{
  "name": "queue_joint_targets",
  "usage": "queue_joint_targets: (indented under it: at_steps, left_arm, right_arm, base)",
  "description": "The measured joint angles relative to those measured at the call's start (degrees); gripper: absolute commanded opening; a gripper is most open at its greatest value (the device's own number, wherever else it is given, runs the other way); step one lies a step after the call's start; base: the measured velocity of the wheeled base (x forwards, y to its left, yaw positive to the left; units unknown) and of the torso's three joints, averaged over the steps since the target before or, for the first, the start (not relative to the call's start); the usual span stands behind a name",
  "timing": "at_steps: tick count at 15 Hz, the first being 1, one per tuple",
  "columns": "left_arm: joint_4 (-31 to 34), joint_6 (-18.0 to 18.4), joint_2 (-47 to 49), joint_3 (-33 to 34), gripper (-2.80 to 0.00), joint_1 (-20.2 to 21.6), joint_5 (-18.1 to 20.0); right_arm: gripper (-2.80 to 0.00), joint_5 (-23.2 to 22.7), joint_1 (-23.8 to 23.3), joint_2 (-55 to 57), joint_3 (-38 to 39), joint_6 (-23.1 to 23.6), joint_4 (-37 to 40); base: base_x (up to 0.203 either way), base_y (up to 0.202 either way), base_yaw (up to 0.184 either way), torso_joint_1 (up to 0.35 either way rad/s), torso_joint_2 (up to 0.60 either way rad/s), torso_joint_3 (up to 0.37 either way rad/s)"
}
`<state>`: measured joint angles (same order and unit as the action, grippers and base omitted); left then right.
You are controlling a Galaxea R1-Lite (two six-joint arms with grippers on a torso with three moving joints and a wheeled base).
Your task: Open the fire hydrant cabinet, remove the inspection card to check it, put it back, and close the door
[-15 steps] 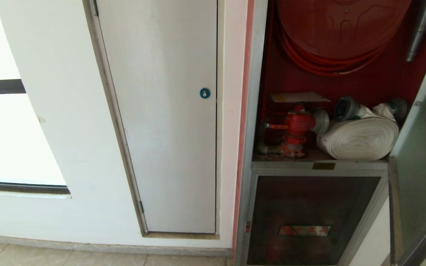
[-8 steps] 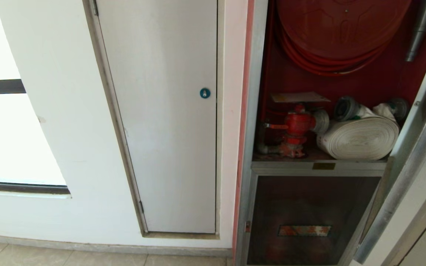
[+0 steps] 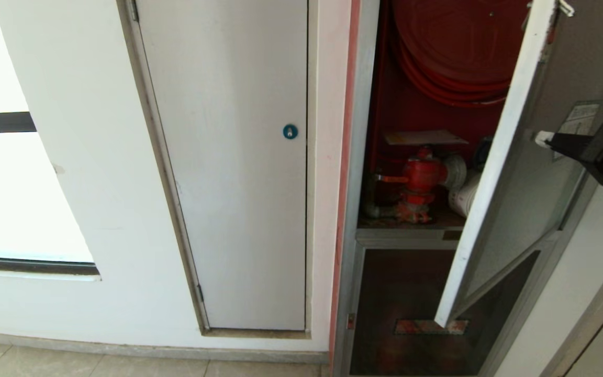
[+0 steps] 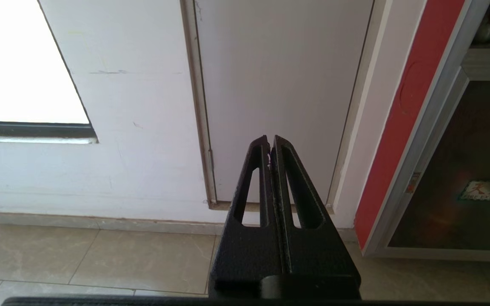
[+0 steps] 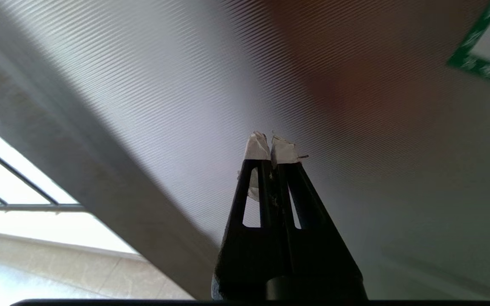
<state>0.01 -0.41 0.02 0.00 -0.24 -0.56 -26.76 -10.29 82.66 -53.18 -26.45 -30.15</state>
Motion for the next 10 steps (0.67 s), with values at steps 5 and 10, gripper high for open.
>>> queue_joint_targets:
  at_steps: [5, 10]
  left_arm:
    - [-0.01, -0.02, 0.00, 0.00, -2.80, -0.02, -0.03]
    - [0.00, 0.00, 0.00, 0.00, -2.80, -0.02, -0.04]
  right_arm:
    - [-2.80, 0.20, 1.53, 15.56, -14.26, 0.01, -0.06]
    - [-2.80, 0.55, 1.67, 27.84, -25.37, 0.05, -0.04]
  base:
    - [0.000, 0.000, 0.000, 0.000, 0.00, 0.000]
    - [0.000, 0.000, 0.000, 0.000, 0.00, 0.000]
